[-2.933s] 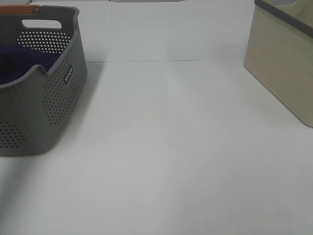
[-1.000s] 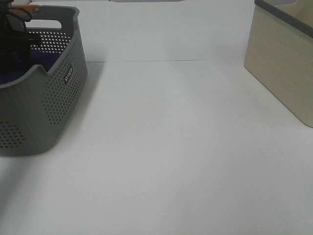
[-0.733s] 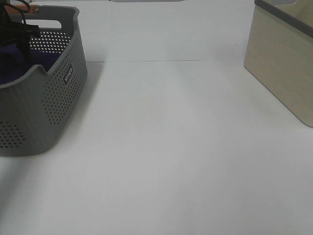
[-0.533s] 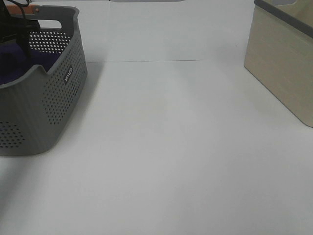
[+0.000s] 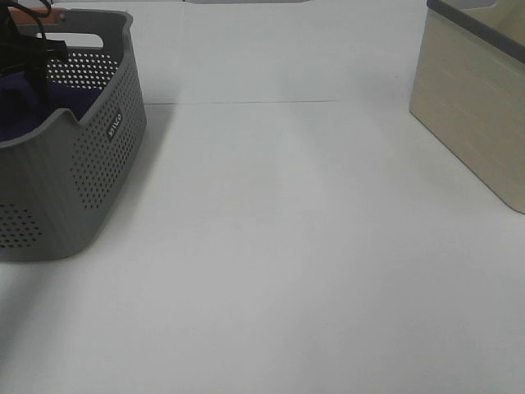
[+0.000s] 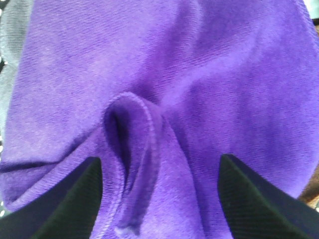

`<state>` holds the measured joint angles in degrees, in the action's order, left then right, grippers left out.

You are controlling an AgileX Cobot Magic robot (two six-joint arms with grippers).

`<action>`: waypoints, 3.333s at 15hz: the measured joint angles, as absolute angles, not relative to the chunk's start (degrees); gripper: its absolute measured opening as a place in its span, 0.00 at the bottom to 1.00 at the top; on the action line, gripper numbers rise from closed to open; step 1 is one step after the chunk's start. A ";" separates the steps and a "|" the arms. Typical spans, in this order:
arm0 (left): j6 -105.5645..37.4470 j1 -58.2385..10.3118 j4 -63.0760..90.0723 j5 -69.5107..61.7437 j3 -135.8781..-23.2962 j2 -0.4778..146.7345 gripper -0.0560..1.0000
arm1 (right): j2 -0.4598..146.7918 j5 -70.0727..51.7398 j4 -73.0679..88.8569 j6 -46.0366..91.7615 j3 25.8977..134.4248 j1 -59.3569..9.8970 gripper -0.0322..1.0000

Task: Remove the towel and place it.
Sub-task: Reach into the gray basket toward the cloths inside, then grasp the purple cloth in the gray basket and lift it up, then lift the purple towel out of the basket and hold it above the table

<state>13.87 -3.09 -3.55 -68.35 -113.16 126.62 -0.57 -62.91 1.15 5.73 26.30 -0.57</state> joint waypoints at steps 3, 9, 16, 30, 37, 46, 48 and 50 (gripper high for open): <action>13.87 -3.15 -4.93 -67.84 -113.16 126.62 0.62 | -0.57 -62.91 1.15 5.73 26.30 -0.57 0.71; 13.87 -3.15 -5.61 -66.63 -113.16 126.62 0.62 | -0.57 -62.91 1.15 5.67 26.30 -0.57 0.71; 13.87 -3.15 -5.61 -66.63 -113.16 127.77 0.57 | -0.57 -62.91 1.15 5.67 26.30 -0.57 0.71; 12.55 -3.90 -5.96 -63.94 -113.16 123.70 0.05 | -0.57 -62.91 1.15 5.61 26.30 -0.57 0.71; 12.49 -4.18 -6.47 -60.39 -113.16 111.10 0.05 | -0.57 -62.91 1.15 5.61 26.30 -0.57 0.71; 11.29 -7.96 -7.79 -49.79 -113.16 93.97 0.05 | -0.57 -62.91 1.15 5.61 26.30 -0.57 0.71; 11.29 -9.97 -7.96 -46.29 -113.27 92.36 0.05 | -0.57 -62.91 1.15 5.61 26.30 -0.57 0.71; 11.29 -11.92 -7.96 -42.97 -115.16 92.19 0.05 | -0.57 -62.91 1.32 5.61 26.30 -0.57 0.71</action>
